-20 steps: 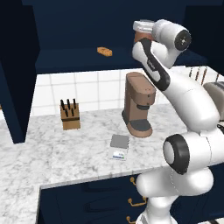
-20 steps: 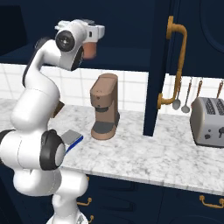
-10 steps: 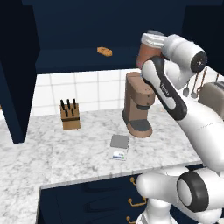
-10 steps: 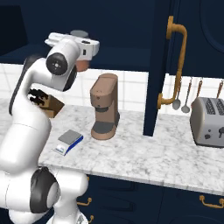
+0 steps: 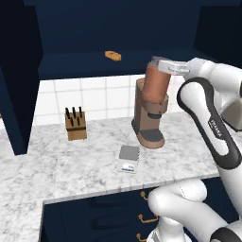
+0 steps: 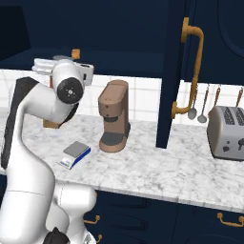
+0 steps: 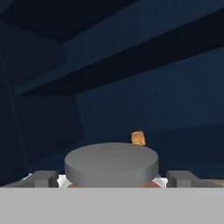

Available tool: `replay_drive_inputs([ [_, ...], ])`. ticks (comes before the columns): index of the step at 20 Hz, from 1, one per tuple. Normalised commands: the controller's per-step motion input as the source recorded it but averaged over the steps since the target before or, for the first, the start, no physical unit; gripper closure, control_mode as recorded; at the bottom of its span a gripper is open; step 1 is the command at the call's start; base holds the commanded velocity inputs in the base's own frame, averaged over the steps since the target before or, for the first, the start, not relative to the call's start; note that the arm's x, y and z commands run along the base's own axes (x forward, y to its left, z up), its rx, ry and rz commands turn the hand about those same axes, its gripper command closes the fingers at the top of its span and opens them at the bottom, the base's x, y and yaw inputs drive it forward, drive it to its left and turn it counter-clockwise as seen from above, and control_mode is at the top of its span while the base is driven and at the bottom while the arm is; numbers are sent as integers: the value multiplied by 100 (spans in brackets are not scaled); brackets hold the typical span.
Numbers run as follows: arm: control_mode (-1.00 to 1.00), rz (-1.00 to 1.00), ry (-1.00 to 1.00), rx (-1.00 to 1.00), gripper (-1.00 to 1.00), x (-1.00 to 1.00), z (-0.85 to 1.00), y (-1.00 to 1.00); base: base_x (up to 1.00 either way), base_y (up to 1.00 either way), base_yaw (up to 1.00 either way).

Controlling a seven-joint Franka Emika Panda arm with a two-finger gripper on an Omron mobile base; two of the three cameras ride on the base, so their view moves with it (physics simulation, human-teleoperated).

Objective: Pick the honey bottle and place it on the digital scale for weighing, and close the cabinet.

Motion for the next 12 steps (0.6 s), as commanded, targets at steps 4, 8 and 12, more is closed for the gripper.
replay_drive_inputs([
  [4, -100, 25, 0, -7, 100, -1, -74, 34, 0, 0, 0],
  [8, -100, 17, 0, -12, 100, 0, -73, 28, 0, 0, 0],
  [12, -100, 12, 1, -11, 100, 7, -66, 5, 0, 0, 0],
])
